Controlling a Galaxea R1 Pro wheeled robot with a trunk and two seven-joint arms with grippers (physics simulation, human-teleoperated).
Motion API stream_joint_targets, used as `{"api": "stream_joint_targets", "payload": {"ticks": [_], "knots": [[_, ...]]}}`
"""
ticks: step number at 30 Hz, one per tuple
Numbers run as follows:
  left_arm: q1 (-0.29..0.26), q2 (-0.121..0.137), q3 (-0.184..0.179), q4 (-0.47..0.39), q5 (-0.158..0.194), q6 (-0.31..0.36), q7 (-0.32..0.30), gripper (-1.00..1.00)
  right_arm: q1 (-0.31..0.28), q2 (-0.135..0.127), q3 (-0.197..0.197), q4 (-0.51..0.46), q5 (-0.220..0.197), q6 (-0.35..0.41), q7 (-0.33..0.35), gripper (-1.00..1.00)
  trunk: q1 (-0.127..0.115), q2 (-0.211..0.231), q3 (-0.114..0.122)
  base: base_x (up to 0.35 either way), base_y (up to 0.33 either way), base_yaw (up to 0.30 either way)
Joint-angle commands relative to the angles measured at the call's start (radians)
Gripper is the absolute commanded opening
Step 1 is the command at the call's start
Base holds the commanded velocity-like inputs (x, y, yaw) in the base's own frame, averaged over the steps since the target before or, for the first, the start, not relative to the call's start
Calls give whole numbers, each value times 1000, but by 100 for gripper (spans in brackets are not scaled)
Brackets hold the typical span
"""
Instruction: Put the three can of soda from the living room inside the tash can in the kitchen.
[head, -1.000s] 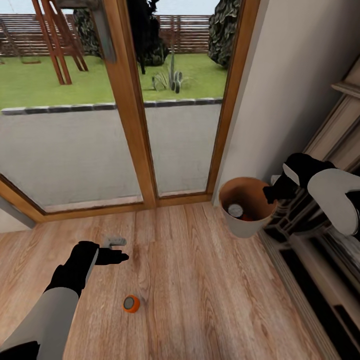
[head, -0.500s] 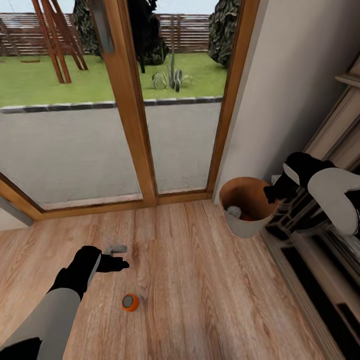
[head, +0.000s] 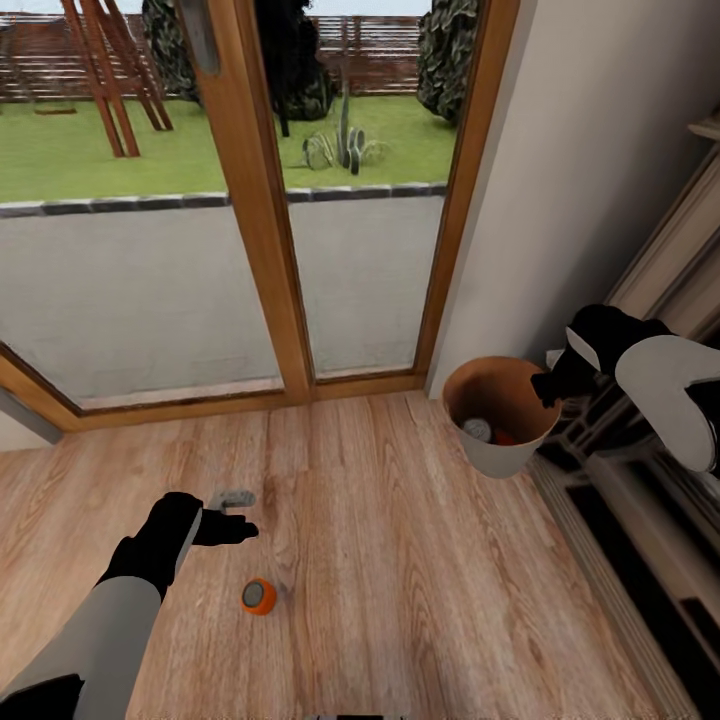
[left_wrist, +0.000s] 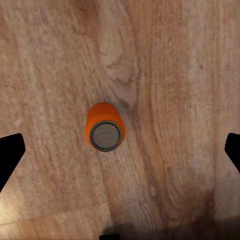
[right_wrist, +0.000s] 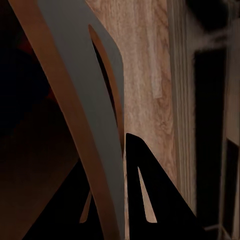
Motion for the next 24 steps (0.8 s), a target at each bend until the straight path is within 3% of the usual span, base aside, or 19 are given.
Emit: {"api": "stream_joint_targets", "payload": {"ticks": [1,24], "knots": [[0,0,0,0,0,0,0,100,-1,0,1,0,-3,0,3,-100,4,-7,-5,0,0,0],[0,1,0,0,3,0,-1,100,-39,13,1,2,-5,0,7,-100,92,-168,-102,0,0,0]]}}
